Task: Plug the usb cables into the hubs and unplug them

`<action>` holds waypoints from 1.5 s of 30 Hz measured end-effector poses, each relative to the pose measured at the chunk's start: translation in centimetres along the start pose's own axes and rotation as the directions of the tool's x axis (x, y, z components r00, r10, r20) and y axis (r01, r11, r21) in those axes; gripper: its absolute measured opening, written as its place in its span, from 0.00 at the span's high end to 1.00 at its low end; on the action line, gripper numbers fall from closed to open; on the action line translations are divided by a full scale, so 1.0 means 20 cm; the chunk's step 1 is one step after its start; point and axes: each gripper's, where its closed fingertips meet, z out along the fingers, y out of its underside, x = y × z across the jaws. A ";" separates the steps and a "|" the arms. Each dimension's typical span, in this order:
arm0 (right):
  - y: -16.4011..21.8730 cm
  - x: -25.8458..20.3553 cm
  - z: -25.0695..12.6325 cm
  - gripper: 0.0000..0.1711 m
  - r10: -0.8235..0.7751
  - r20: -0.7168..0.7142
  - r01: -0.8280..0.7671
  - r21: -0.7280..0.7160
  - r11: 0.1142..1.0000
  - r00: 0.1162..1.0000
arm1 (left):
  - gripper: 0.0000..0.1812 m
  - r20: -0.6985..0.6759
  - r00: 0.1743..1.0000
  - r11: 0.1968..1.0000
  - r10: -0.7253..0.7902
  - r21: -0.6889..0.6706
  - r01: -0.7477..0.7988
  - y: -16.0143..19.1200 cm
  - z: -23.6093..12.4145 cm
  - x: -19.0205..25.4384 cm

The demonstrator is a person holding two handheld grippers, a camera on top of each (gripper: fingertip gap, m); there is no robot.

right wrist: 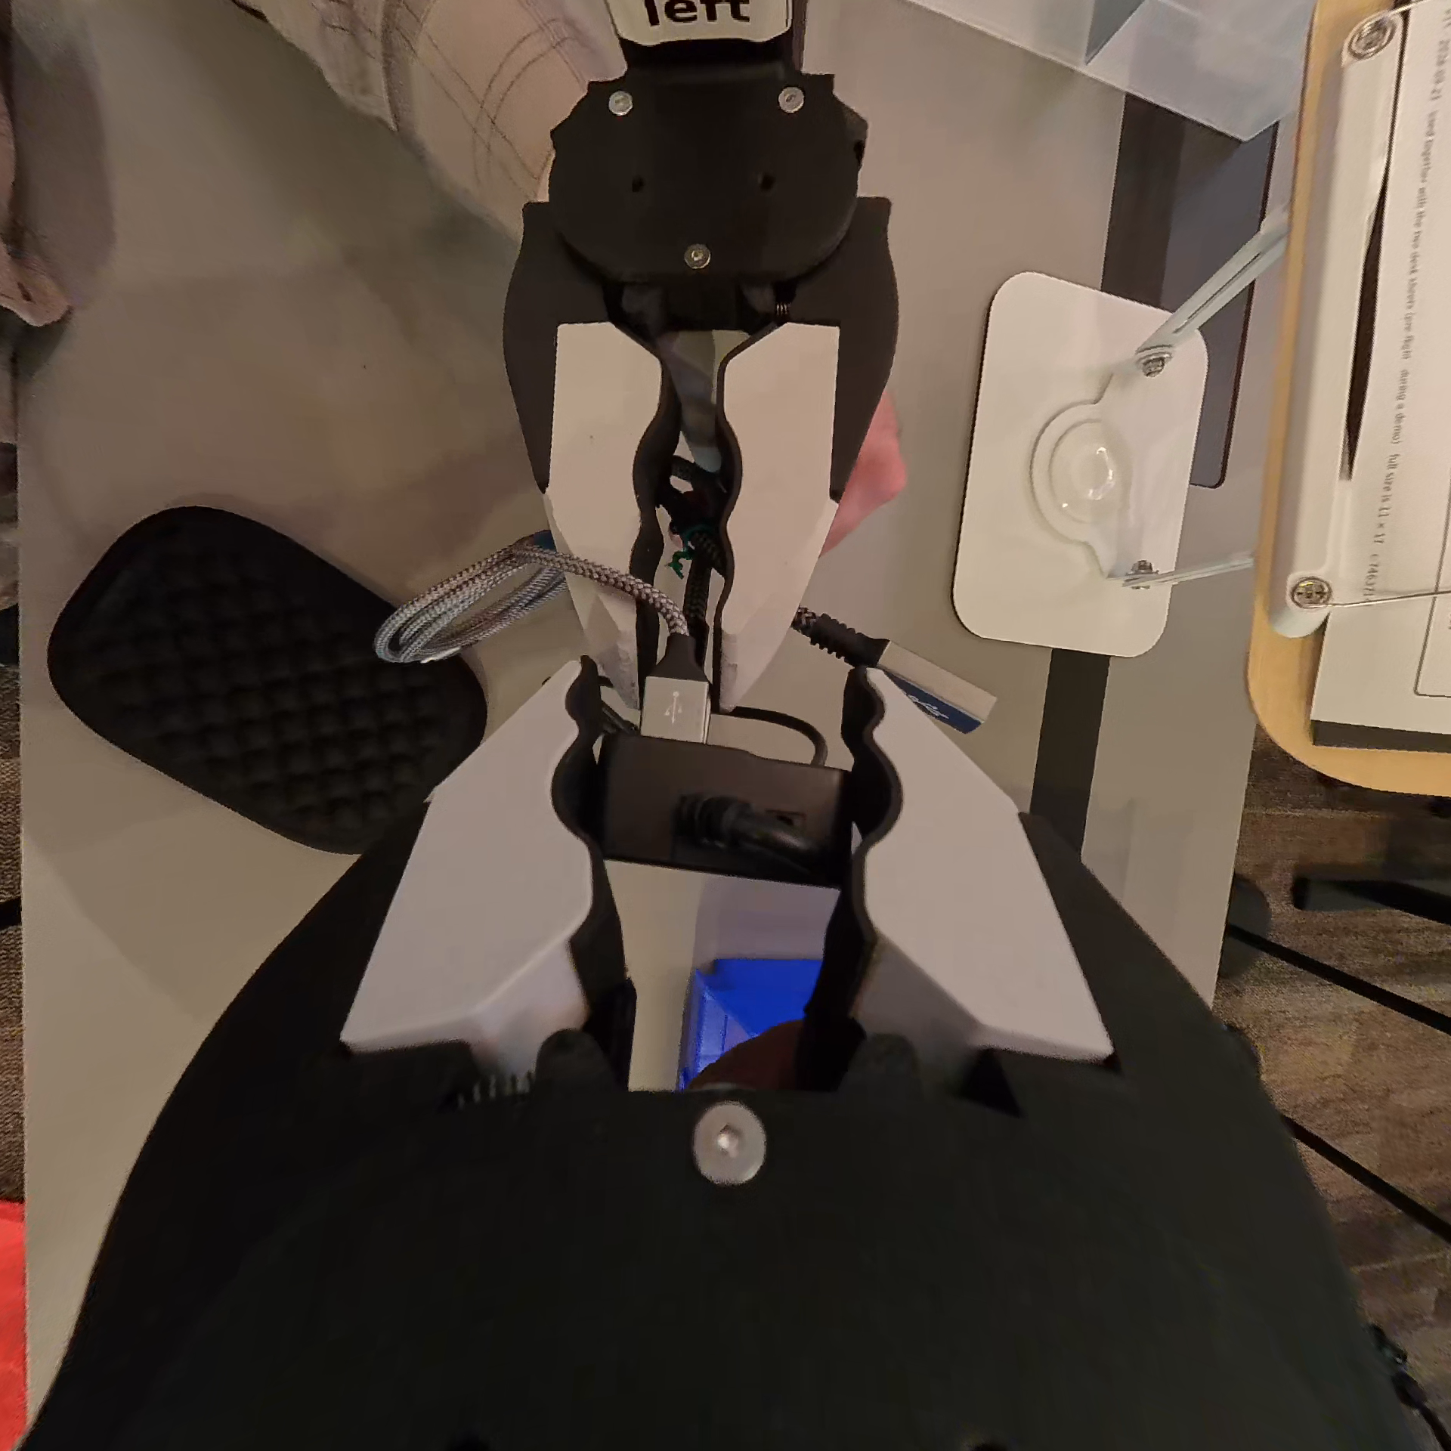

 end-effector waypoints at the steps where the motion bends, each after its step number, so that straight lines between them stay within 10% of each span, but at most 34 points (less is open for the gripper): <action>1: 0.00 0.00 0.00 0.64 -0.001 0.000 0.001 0.002 1.000 1.000 | 0.91 -0.010 1.000 1.000 0.003 -0.006 -0.003 0.00 0.00 0.00; 20: 0.00 0.01 -0.14 0.64 0.047 -0.060 -0.040 0.111 0.993 0.997 | 0.79 -0.150 0.982 0.991 -0.118 0.037 0.125 -0.12 -0.26 -0.13; 31: -0.20 -0.12 -0.09 0.64 -0.049 0.028 0.042 0.215 0.976 0.998 | 0.81 -0.115 0.943 0.950 -0.312 -0.060 0.307 0.13 -0.38 -0.30; 45: -0.52 -0.41 -0.04 0.64 -0.271 0.223 0.169 0.390 0.905 0.936 | 0.63 -0.675 0.585 0.875 -0.449 -0.198 0.442 0.01 -0.36 0.28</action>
